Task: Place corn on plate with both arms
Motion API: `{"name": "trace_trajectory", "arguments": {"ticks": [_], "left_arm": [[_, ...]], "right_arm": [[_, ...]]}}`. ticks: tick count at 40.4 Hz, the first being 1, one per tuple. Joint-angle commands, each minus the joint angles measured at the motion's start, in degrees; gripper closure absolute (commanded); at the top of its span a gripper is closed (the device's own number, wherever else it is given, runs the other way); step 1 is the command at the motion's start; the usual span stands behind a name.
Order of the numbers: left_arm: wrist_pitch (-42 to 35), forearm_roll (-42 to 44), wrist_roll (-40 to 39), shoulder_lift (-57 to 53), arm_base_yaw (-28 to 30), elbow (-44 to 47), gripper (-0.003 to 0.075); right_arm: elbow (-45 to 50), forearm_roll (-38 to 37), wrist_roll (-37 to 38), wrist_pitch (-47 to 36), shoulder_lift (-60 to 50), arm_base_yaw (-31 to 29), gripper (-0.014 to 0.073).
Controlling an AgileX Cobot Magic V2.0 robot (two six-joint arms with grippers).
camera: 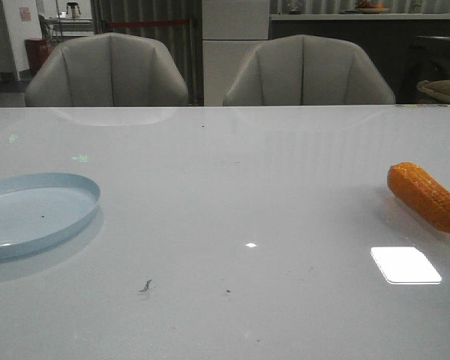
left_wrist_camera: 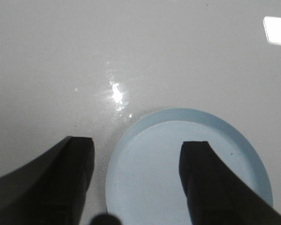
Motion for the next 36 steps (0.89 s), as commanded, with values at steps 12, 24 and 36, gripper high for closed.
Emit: {"name": "trace_trajectory", "arguments": {"ticks": [12,24,36], "left_arm": [[13.8,-2.7,-0.4,18.4,5.2,-20.4,0.0269],[23.9,-4.5,-0.4,26.9,5.6,-26.8,0.0269],[23.7,-4.5,-0.4,28.5,5.1,-26.8,0.0269]], "right_arm": [[-1.9,0.1,-0.1,-3.5,-0.8,-0.1,0.0063],[-1.9,0.1,-0.1,-3.6,-0.8,-0.1,0.0063],[-1.9,0.1,-0.1,-3.5,-0.7,-0.1,0.0063]]}}
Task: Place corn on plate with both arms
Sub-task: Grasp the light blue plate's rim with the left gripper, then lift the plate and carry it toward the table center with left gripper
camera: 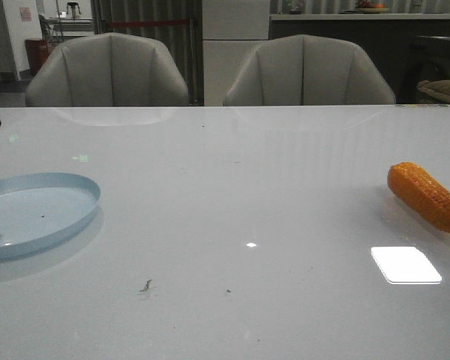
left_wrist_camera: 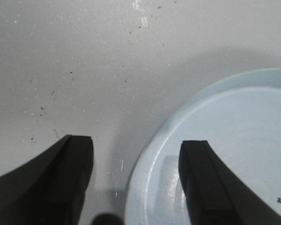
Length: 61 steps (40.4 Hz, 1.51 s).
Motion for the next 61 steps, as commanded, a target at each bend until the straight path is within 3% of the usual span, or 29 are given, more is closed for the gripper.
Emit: {"name": "trace_trajectory", "arguments": {"ticks": [1,14,26,31,39,49,61], "left_arm": [[-1.5,-0.9,-0.4,-1.7,-0.3,-1.7,0.0269],[-0.8,-1.0,-0.4,0.5,-0.3,-1.7,0.0298],[-0.8,-1.0,-0.4,1.1,-0.3,-1.7,0.063],[-0.2,-1.7,-0.4,1.1,-0.3,-3.5,0.0627],[5.6,-6.1,-0.4,1.1,-0.3,-13.9,0.0627],[7.3,-23.7,-0.4,1.1,-1.3,-26.3,0.0627],[4.5,-27.5,-0.4,1.5,-11.0,-26.8,0.0627]], "right_arm": [[-1.9,0.1,-0.1,-4.0,-0.7,-0.1,0.0063],[-1.9,0.1,-0.1,-3.5,-0.7,-0.1,0.0063],[-1.9,0.1,-0.1,-3.4,-0.7,-0.1,0.0063],[-1.9,0.1,-0.1,-3.3,-0.7,-0.1,0.0063],[-1.9,-0.5,-0.1,-3.1,-0.7,-0.1,0.0063],[-1.9,-0.5,-0.1,-3.1,-0.7,-0.1,0.0063],[-1.9,-0.5,-0.1,-3.1,-0.7,-0.1,0.0063]]}}
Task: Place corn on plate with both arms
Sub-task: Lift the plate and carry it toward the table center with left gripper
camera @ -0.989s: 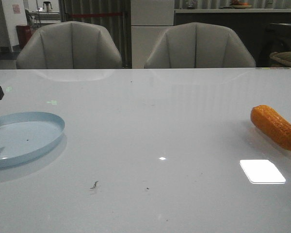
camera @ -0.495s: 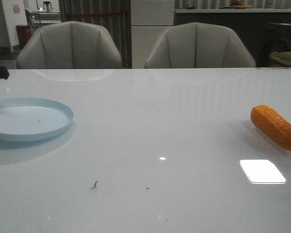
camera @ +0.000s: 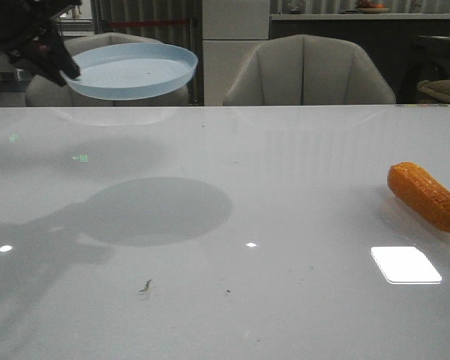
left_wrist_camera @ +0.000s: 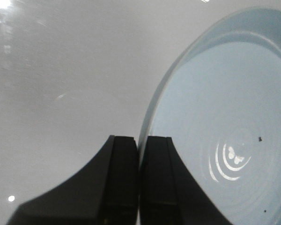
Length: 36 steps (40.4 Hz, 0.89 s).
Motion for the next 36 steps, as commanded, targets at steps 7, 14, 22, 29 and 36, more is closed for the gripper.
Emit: {"name": "trace_trajectory", "arguments": {"ticks": [7,14,22,29,36], "left_arm": [[-2.2,-2.6,-0.4,-0.8,-9.8,-1.4,0.0627],[1.4,-2.0,-0.4,3.8,-14.4,-1.4,0.0627],[4.6,-2.0,-0.4,8.3,-16.7,-1.4,0.0624],[4.6,-1.3,-0.4,9.6,-16.9,-1.4,0.0558],[4.9,-1.0,-0.4,10.3,-16.9,-1.4,0.0387]], "right_arm": [[-1.9,-0.4,-0.1,-4.1,-0.8,-0.1,0.0063],[-1.9,-0.4,-0.1,-3.6,-0.8,-0.1,0.0063],[-1.9,-0.4,-0.1,-3.1,-0.8,-0.1,0.0063],[-1.9,-0.4,-0.1,-2.9,-0.8,-0.1,0.0063],[-1.9,-0.4,-0.1,-3.0,-0.8,-0.1,0.0063]]}}
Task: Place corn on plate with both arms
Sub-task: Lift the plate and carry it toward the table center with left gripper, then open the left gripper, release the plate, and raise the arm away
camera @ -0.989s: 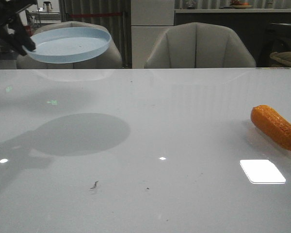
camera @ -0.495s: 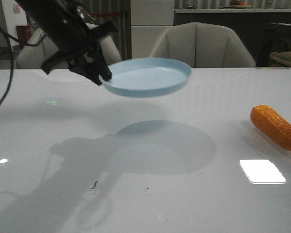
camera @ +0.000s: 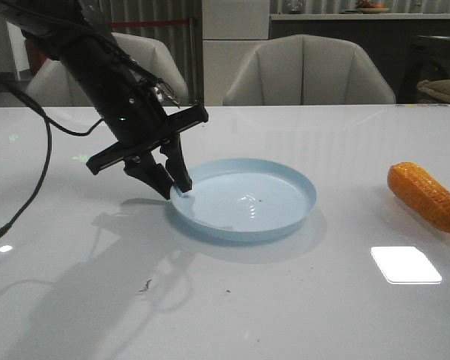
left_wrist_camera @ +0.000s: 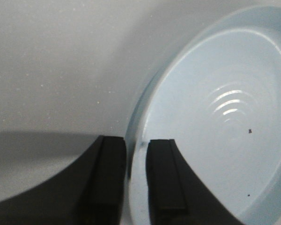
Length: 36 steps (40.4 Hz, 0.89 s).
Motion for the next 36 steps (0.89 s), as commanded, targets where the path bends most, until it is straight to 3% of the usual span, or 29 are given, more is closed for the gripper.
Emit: {"name": "trace_trajectory", "arguments": {"ticks": [1,8,16,26,36], "left_arm": [[-0.3,-1.7,-0.4,-3.5,-0.4,-1.6,0.0378],[4.7,-0.9,1.6,-3.5,0.3,-5.9,0.0377],[8.2,5.0,1.9,-3.6,2.9,-17.8,0.0377],[7.7,24.9,0.6,-4.3,4.1,-34.5,0.0377],[5.6,42.4,-6.2,-11.8,4.2,-37.1,0.0377]], "right_arm": [[-1.9,-0.4,-0.1,-4.2,-0.8,-0.1,0.0063],[-1.9,-0.3,-0.1,-4.3,-0.8,-0.1,0.0063],[-2.1,-0.4,-0.1,-3.2,-0.8,-0.1,0.0063],[-6.0,-1.2,-0.1,0.1,0.6,-0.1,0.0063],[-17.7,-1.4,-0.1,9.8,9.9,-0.1,0.006]]}}
